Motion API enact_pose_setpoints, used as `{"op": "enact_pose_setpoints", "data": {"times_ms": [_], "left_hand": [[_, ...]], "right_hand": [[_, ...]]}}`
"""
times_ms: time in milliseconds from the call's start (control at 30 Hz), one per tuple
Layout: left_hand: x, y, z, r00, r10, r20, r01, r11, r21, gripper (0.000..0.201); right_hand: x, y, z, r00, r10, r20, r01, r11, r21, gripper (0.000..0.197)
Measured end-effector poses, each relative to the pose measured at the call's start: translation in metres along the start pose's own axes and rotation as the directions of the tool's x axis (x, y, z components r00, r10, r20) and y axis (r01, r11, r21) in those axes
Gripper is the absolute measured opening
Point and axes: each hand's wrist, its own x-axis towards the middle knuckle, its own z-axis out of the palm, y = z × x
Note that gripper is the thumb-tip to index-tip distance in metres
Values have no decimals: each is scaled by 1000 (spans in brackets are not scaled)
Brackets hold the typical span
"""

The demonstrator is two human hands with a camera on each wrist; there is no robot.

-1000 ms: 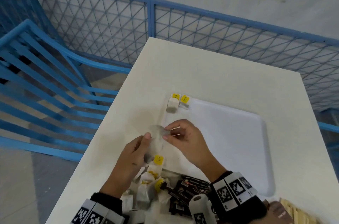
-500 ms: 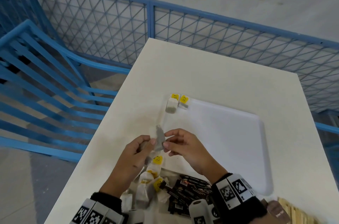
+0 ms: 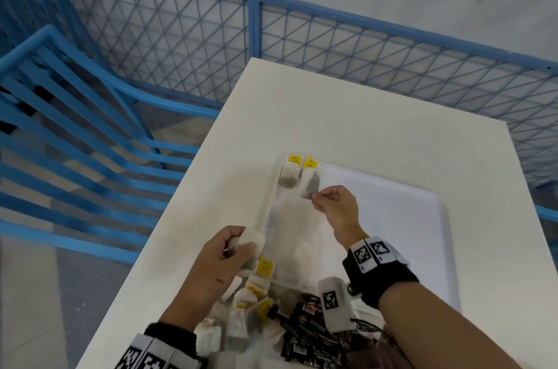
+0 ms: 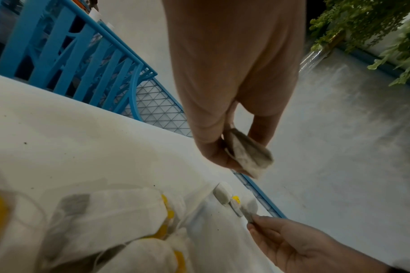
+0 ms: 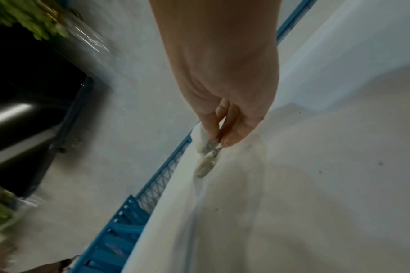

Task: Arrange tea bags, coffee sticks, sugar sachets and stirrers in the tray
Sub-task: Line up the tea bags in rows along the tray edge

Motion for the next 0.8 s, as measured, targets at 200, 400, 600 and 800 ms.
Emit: {"op": "enact_pose_setpoints", "data": {"times_ms": [200,400,600,800], "left_hand": [[7,-5,-2,999,-12,-33,11,999,-34,16],[11,-6,-1,998,-16,-60,14,999,-38,17],[9,-4,2,997,-15,-78,14,1000,-15,10],[9,-5,5,996,4,-89,-5,1000,-5,12]], "right_hand": [[22,2,10,998,-37,-48,32,996,-86,23],[34,4,14,995,-85,-59,71,975,-211,24],[36,2,13,989,-147,-33,129,939,-318,19],[1,-5,13,975,-213,67,223,912,-345,15]]}}
